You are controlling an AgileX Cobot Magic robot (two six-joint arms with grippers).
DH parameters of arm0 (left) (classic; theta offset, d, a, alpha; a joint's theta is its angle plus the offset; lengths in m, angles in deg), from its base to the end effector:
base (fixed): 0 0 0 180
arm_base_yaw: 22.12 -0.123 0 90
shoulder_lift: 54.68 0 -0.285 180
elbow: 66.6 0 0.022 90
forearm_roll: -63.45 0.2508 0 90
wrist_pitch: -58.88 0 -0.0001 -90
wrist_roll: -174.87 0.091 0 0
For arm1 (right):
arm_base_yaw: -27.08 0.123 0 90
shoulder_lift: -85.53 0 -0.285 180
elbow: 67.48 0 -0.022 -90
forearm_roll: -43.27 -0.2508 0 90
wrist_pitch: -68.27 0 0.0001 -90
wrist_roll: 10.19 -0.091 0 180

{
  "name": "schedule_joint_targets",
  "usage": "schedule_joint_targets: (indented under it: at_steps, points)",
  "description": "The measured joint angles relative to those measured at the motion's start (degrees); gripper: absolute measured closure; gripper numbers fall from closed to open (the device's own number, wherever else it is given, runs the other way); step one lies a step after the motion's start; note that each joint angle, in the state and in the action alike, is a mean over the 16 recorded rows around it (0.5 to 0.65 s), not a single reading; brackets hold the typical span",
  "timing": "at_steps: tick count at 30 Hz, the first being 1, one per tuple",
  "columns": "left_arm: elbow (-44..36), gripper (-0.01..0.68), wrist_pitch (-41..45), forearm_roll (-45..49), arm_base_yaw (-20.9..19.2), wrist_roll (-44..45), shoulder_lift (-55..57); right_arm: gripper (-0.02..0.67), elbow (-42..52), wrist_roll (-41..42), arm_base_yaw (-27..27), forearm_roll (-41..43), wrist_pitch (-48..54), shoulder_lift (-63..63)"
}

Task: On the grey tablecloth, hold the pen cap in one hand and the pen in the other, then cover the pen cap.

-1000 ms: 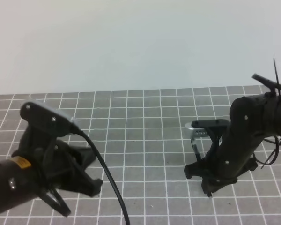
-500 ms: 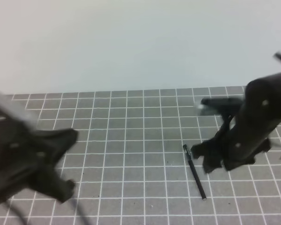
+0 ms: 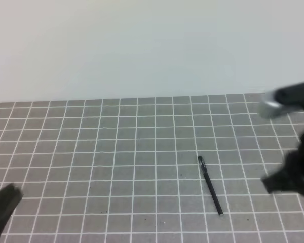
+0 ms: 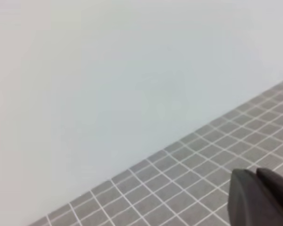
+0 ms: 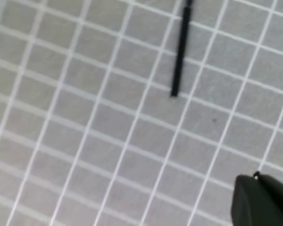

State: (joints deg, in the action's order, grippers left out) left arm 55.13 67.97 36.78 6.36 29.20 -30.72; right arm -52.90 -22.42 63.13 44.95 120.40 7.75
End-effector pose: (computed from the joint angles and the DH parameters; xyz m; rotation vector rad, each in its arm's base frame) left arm 0.0636 -0.0419 0.2938 0.5489 1.4892 -0.3363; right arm 0.1985 0.1419 0.3391 -0.5391 2.4906 0.3001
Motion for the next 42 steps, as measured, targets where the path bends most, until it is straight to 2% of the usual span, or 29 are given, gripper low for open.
schedule_joint_targets:
  at_steps: [7,15,25,29,34,38,42]
  points:
    - [-3.17,0.672,2.08,-0.3,0.0,0.01,-10.61,0.651,12.57,-0.13,4.52,0.45,-3.19,16.58]
    - [-3.64,0.672,3.36,-1.08,0.0,0.01,-15.09,0.652,26.27,-0.02,6.53,3.72,-8.05,34.85]
    - [-3.64,0.672,3.83,-1.72,-1.48,0.0,-15.44,0.652,32.73,0.1,6.57,8.25,-8.93,47.34]
    - [-3.64,0.672,3.89,-1.72,-4.62,0.0,-15.46,0.652,33.2,0.74,6.48,9.45,-8.5,48.78]
    - [-3.64,0.672,3.96,-1.69,-11.3,0.0,-15.49,0.652,34.48,1.73,3.63,11.59,-11.85,50.2]
    - [-3.64,0.672,4.05,-1.67,-17.79,0.01,-15.5,0.652,37.76,2.5,-1.69,13.29,-18.25,52.0]
    - [-3.64,0.672,4.28,-1.65,-23.45,0.01,-15.5,0.652,43.02,3.12,-9.5,14.28,-26.75,54.4]
